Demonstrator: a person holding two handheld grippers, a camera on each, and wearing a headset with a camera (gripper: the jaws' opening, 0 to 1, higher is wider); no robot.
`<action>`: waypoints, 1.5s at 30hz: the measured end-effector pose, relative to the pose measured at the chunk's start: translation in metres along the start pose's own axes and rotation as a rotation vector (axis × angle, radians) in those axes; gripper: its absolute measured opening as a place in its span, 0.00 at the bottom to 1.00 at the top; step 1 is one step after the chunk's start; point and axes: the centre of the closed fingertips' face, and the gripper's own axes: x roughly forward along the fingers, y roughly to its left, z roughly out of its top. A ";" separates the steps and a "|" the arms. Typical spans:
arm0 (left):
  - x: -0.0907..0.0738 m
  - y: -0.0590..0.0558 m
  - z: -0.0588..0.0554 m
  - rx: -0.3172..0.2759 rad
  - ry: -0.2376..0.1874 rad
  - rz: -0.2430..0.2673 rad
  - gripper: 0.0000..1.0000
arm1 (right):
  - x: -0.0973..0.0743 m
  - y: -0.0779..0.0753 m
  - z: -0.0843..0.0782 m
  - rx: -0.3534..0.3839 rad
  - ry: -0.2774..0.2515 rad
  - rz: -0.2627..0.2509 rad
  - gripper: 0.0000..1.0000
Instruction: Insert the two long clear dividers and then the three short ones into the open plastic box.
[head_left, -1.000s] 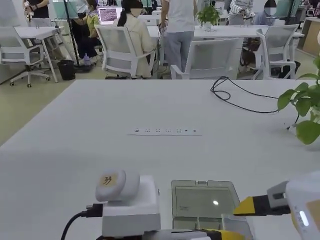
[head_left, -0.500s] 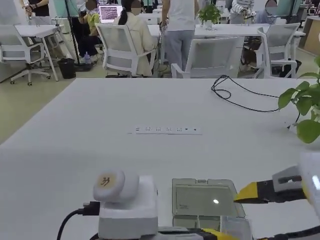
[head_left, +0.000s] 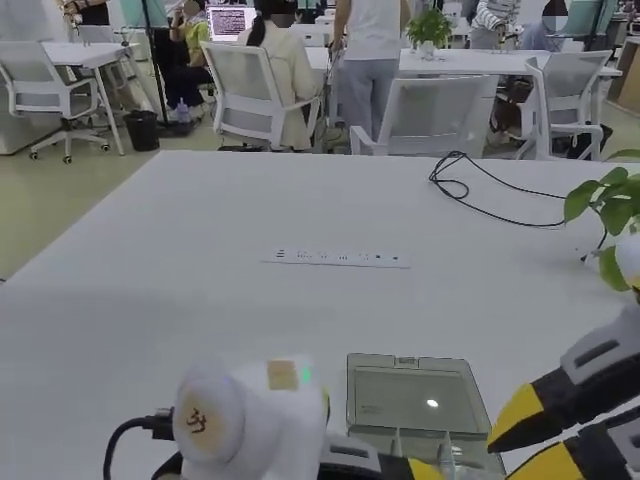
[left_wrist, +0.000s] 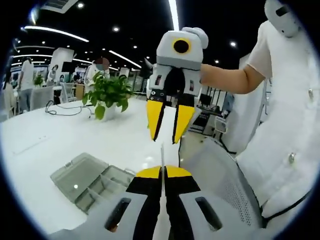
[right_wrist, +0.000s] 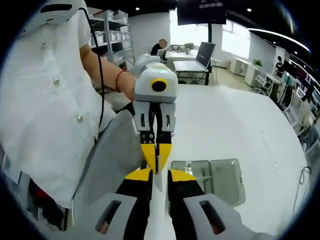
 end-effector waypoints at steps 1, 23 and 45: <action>0.000 -0.001 0.000 0.013 -0.002 -0.003 0.00 | 0.001 0.001 0.000 -0.001 0.001 0.011 0.13; -0.008 -0.010 -0.002 0.085 0.006 -0.029 0.00 | 0.020 0.015 0.000 -0.034 0.037 0.141 0.03; -0.027 0.005 -0.025 0.096 0.050 0.068 0.24 | 0.019 -0.007 0.012 -0.023 0.005 0.057 0.03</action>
